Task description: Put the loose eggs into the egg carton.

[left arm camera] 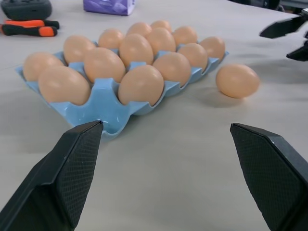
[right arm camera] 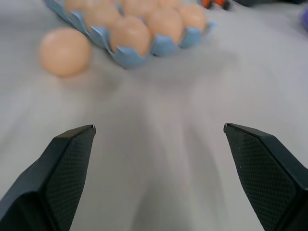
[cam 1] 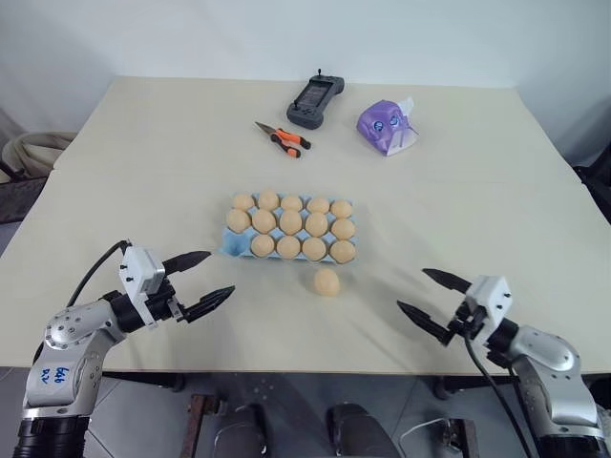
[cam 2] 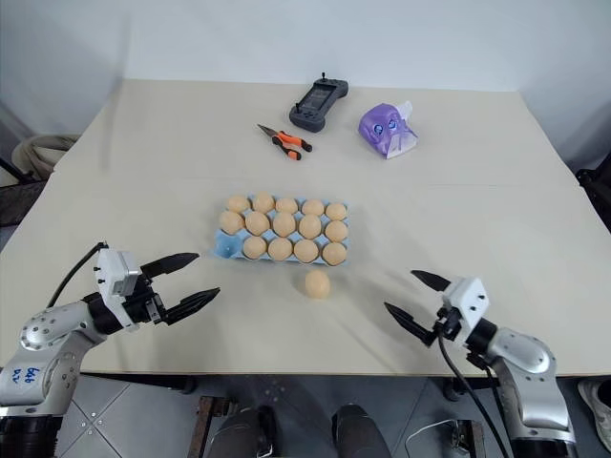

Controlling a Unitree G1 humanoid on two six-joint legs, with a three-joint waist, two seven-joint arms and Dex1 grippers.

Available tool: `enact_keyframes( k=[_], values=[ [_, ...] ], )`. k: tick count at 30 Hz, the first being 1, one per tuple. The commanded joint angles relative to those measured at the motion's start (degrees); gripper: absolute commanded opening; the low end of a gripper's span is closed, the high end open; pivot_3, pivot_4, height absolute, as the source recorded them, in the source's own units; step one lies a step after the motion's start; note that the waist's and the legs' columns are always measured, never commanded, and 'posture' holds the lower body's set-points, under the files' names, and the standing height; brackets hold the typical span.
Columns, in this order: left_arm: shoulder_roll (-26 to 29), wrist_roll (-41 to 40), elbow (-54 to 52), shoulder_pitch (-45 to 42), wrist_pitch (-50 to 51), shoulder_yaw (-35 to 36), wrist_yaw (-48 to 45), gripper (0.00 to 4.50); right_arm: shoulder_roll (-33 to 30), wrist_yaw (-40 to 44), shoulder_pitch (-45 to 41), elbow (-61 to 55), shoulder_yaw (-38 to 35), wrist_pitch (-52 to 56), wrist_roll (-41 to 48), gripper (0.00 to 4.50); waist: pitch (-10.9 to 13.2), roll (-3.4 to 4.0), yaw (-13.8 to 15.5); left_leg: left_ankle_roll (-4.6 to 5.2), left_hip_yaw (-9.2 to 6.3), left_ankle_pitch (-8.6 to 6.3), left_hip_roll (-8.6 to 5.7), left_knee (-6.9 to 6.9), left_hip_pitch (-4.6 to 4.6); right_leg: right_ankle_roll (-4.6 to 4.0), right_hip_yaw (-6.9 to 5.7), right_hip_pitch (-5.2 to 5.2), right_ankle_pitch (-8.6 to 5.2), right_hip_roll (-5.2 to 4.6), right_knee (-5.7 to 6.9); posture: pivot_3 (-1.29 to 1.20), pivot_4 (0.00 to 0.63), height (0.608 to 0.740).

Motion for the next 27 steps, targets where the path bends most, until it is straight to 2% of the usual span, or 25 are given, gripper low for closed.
enact_keyframes(
  k=[1,6,9,14,23,27],
  values=[
    [1.78,-0.19,-0.36,1.01,-2.64,0.92,-3.47,4.5,-1.68,-0.99,-4.11,-9.04,4.03,11.18,4.52,4.48,0.0,0.0,0.01,-0.01,0.0,0.0,0.02,-0.01,-0.01,0.0,0.0,-0.03,0.0,0.01,0.0,0.0,0.15,0.74],
    [3.44,-0.18,-0.52,2.69,-6.78,1.21,-8.88,4.5,-1.49,-2.6,-10.78,-12.64,12.51,22.75,3.87,4.48,0.0,0.0,0.17,-0.06,-0.05,-0.05,0.04,-0.09,-0.05,-0.02,-0.08,-0.03,-0.01,-0.02,-0.15,0.0,0.15,0.74],
    [3.97,-0.54,-1.94,3.75,-5.76,0.45,-9.72,4.5,-0.53,-5.04,-14.18,-12.83,15.97,27.99,3.08,4.48,0.0,0.0,0.31,-0.05,-0.04,-0.11,0.02,-0.12,-0.17,-0.02,-0.1,-0.06,-0.01,-0.06,-0.32,0.0,0.15,0.74],
    [3.21,-0.88,-4.39,5.25,-4.68,-0.06,-8.31,4.5,2.1,-9.28,-17.66,-11.36,19.96,30.11,-0.34,4.48,0.0,0.0,0.21,-0.02,0.01,-0.19,0.03,-0.12,-0.25,-0.02,-0.08,-0.11,-0.01,-0.04,-0.45,0.0,0.15,0.74],
    [2.06,-0.36,-7.18,7.19,-3.88,-0.21,-5.45,4.5,4.34,-10.57,-18.42,-7.12,23.78,28.45,-4.65,4.48,0.0,0.0,0.15,-0.02,0.04,-0.19,0.03,-0.04,-0.26,-0.03,-0.07,-0.14,-0.02,0.0,-0.37,0.0,0.15,0.74],
    [0.72,-1.18,-7.31,7.3,-3.34,1.51,-1.72,4.5,6.62,-10.15,-19.24,-6.13,23.32,26.72,-4.11,3.54,0.0,-0.01,0.03,-0.03,0.04,-0.18,0.03,-0.02,-0.23,-0.03,-0.06,-0.14,-0.02,0.04,-0.29,0.0,0.15,0.74]
  ],
)
